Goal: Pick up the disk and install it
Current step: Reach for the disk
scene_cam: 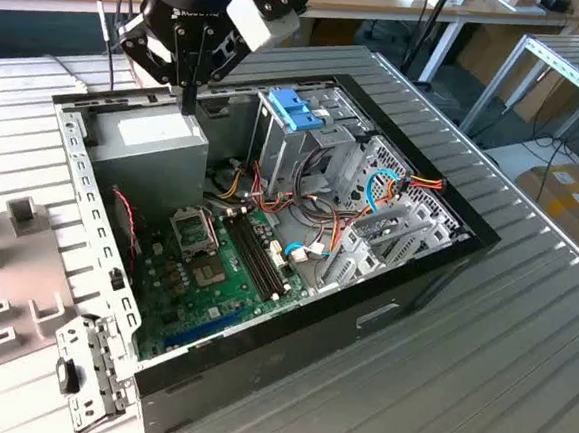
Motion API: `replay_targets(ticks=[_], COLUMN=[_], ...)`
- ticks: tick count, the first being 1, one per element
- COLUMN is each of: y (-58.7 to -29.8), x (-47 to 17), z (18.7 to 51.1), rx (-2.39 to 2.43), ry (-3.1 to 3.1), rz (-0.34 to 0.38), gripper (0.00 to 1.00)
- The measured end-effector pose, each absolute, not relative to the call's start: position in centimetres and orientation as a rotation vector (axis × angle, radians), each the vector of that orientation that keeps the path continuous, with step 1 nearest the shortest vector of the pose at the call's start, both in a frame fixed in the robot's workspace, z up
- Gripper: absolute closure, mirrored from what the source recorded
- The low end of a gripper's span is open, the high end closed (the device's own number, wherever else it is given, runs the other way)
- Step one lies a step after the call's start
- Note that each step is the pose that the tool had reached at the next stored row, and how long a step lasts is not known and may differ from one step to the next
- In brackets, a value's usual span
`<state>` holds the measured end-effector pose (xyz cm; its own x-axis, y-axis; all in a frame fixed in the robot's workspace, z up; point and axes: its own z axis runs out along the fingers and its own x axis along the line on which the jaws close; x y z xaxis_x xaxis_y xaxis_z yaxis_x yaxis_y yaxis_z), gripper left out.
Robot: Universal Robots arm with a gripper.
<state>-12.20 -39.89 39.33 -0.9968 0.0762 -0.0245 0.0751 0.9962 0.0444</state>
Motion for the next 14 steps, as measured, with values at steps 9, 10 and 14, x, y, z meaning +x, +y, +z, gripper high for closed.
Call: replay_targets(ticks=[9,10,14], y=[-39.89,-39.89,-39.89], x=[-12.37,-12.39,-12.5], z=[39.33,39.33,39.33], rx=[0.118,0.118,0.118], ry=[3.112,3.113,3.113], rz=[0.068,0.068,0.068], gripper=[0.89,0.89,0.89])
